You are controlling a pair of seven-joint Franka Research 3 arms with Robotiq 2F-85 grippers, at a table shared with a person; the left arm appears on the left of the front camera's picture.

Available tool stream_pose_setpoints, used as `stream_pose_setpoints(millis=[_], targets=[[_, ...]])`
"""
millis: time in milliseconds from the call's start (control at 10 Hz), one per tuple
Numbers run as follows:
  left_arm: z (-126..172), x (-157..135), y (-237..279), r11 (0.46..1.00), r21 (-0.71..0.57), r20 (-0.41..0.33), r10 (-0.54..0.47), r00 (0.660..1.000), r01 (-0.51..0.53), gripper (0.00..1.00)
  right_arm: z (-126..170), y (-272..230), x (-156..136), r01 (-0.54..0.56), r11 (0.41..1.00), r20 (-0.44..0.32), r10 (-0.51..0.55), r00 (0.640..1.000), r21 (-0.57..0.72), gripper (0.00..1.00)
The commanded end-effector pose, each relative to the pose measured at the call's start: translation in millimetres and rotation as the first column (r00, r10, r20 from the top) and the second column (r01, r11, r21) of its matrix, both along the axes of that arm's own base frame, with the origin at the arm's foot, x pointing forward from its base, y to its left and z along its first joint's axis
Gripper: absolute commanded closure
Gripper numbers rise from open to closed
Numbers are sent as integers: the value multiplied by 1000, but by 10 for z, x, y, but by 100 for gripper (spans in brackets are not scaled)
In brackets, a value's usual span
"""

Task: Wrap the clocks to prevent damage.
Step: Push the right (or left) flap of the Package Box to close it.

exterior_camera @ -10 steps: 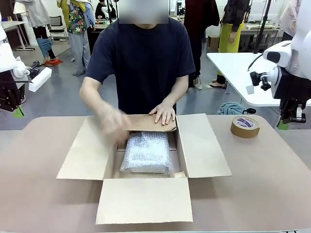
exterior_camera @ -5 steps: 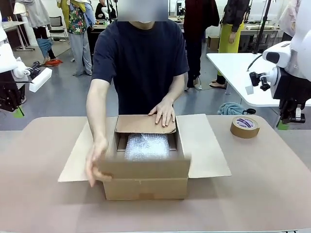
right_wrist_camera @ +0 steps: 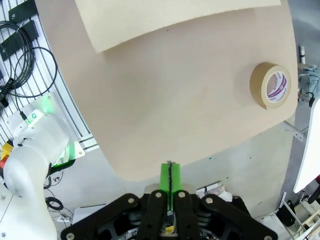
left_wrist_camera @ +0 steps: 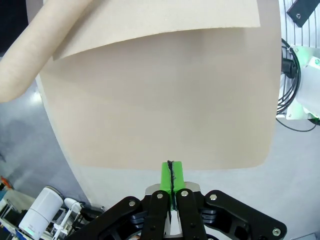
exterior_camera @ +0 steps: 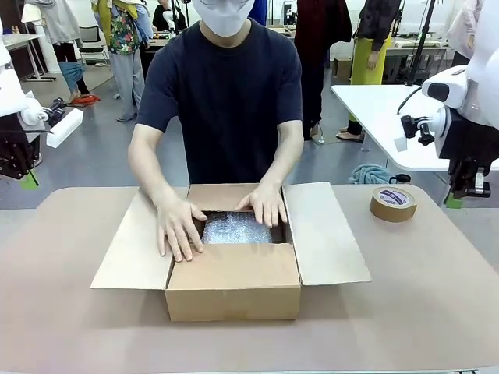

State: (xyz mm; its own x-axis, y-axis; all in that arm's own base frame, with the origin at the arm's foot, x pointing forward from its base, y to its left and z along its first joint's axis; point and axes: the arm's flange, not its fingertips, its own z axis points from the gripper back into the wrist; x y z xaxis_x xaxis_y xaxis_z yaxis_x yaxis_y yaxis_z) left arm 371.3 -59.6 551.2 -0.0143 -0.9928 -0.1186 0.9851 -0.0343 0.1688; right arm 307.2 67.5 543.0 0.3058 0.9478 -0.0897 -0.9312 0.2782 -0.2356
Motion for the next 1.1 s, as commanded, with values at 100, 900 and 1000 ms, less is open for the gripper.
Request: stream_pose_setpoints(millis=[100,900,1000], targets=[[-1,-10,-7,1000,-11,-7,15,1000,-15,100,-9,31,12,15,1000,-5,-15,1000,2,99],[-753,226,1115,647,-753,59,-107,992,115,100,-9,31,12,15,1000,-5,-15,1000,2,99],[-851,435,1165,633,-765,69,-104,992,120,100,-9,31,12,15,1000,-5,-15,1000,2,99]])
